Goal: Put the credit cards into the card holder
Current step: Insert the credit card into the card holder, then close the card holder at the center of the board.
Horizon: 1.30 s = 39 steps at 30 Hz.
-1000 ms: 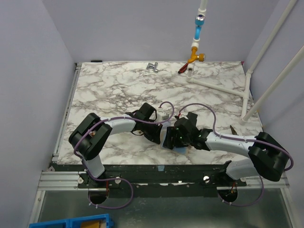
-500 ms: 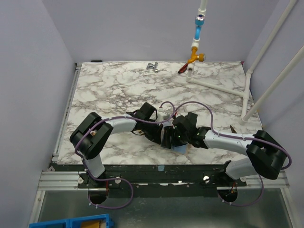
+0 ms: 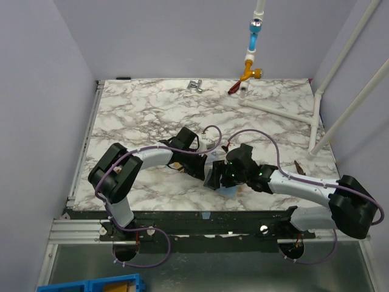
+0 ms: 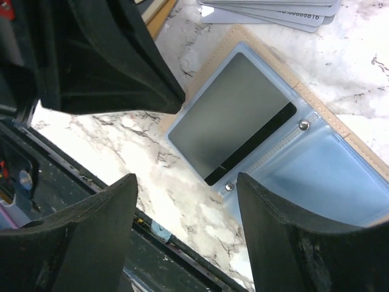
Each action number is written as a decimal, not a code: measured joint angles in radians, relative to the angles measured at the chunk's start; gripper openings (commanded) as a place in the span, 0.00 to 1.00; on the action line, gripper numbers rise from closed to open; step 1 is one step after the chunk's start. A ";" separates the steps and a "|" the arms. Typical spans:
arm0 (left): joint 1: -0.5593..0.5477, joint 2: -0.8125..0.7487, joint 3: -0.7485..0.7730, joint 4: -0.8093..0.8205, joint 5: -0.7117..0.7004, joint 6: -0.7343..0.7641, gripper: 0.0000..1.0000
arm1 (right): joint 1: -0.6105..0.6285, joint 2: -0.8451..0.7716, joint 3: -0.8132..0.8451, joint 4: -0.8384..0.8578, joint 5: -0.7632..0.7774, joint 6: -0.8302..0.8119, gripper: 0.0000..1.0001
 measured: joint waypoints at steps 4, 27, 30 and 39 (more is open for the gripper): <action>0.008 -0.005 0.008 0.000 0.000 0.004 0.06 | 0.000 -0.030 -0.015 0.005 0.000 0.011 0.64; 0.008 -0.005 0.021 -0.008 0.001 0.006 0.06 | 0.002 0.122 0.058 0.044 -0.027 -0.002 0.72; 0.010 -0.005 0.031 -0.020 0.001 0.006 0.06 | 0.003 0.052 0.057 -0.017 0.049 0.024 0.75; 0.040 -0.009 0.049 -0.056 0.012 0.003 0.12 | 0.003 -0.158 0.056 -0.360 0.274 0.229 0.78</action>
